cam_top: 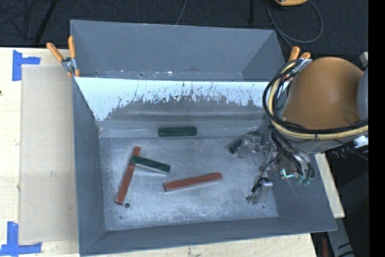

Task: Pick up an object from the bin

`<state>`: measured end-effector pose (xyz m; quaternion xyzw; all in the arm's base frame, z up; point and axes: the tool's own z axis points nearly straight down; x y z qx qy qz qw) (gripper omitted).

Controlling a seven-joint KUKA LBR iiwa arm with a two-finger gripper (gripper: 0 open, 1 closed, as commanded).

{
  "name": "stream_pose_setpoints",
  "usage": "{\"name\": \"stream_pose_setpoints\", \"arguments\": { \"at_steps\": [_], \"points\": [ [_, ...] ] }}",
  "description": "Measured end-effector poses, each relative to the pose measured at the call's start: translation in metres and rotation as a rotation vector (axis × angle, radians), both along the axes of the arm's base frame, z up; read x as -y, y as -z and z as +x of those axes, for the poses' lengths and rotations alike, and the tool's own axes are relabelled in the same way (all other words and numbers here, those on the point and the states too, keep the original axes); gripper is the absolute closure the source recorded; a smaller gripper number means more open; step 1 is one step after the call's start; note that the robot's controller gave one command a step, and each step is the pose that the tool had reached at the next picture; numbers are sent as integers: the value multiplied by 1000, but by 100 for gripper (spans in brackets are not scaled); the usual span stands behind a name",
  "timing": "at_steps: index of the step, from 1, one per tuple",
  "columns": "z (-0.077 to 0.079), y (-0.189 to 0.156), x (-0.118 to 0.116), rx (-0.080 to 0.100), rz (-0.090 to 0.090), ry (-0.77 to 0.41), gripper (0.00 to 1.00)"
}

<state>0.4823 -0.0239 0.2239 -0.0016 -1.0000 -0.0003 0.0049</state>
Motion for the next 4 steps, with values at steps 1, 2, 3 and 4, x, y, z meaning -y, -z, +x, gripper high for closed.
{"name": "stream_pose_setpoints", "arguments": {
  "at_steps": [1,2,3,4],
  "points": [
    [2,156,-73,9,0,206,0],
    [51,154,-83,10,-3,492,0],
    [51,155,-83,8,-4,488,100],
    [51,136,-76,11,-4,442,100]
  ]
}}
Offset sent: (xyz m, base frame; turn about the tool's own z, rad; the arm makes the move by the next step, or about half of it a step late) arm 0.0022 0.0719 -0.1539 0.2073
